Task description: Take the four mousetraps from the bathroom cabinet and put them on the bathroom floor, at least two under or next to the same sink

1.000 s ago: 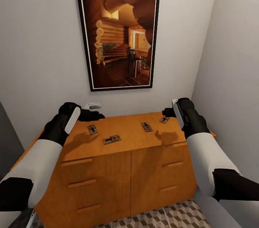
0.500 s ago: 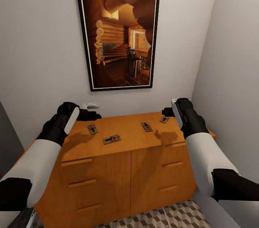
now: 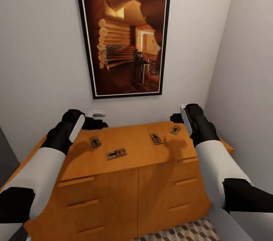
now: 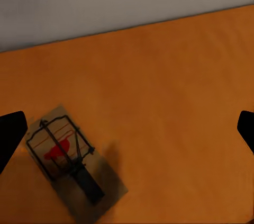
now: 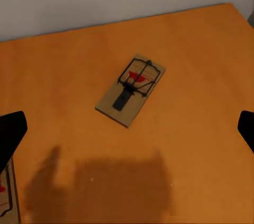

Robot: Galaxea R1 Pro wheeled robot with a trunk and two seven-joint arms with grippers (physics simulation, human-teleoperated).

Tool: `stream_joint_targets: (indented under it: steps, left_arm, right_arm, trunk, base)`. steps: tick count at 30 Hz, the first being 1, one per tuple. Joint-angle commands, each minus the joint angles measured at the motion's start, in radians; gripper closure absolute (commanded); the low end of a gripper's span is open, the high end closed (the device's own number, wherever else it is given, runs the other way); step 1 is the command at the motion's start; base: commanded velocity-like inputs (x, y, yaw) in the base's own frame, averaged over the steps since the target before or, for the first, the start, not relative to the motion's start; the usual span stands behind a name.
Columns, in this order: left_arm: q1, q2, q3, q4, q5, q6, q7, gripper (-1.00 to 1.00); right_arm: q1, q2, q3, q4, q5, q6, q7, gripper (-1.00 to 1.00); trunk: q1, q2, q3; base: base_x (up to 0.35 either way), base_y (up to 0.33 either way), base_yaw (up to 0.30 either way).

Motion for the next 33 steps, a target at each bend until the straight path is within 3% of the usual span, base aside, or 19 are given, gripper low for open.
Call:
stream_joint_targets:
  steps: [1,9,18,27,33]
  left_arm:
    - [-0.001,0.001,-0.002,0.000,-0.002,0.003,-0.004,-1.00]
    - [-0.001,0.001,-0.002,0.004,-0.003,0.001,-0.004,-1.00]
    - [-0.001,0.000,-0.002,0.005,-0.003,0.001,-0.004,-1.00]
    - [-0.001,-0.001,-0.002,0.005,-0.003,0.001,-0.004,-1.00]
    - [-0.001,-0.002,-0.003,0.005,-0.003,0.001,-0.004,-1.00]
  right_arm:
    - [-0.001,0.001,-0.004,-0.001,0.009,0.004,0.004,-1.00]
    - [-0.001,0.001,-0.005,-0.001,0.008,0.003,0.003,-1.00]
    - [-0.001,0.001,-0.007,0.000,0.008,-0.003,-0.011,-1.00]
    - [-0.001,0.003,-0.016,0.044,0.005,-0.027,-0.104,-1.00]
    - [-0.001,0.005,-0.035,0.125,0.000,-0.061,-0.216,-1.00]
  trunk:
    - [0.001,-0.001,-0.001]
    - [0.001,-0.001,-0.001]
    - [0.001,-0.001,-0.001]
    - [0.001,-0.001,-0.001]
    - [0.001,-0.001,-0.001]
  base:
    - [0.299,0.000,0.000]
    - [0.272,0.000,0.000]
    - [0.051,0.000,0.000]
    - [0.005,0.000,0.000]
    - [0.000,0.000,0.000]
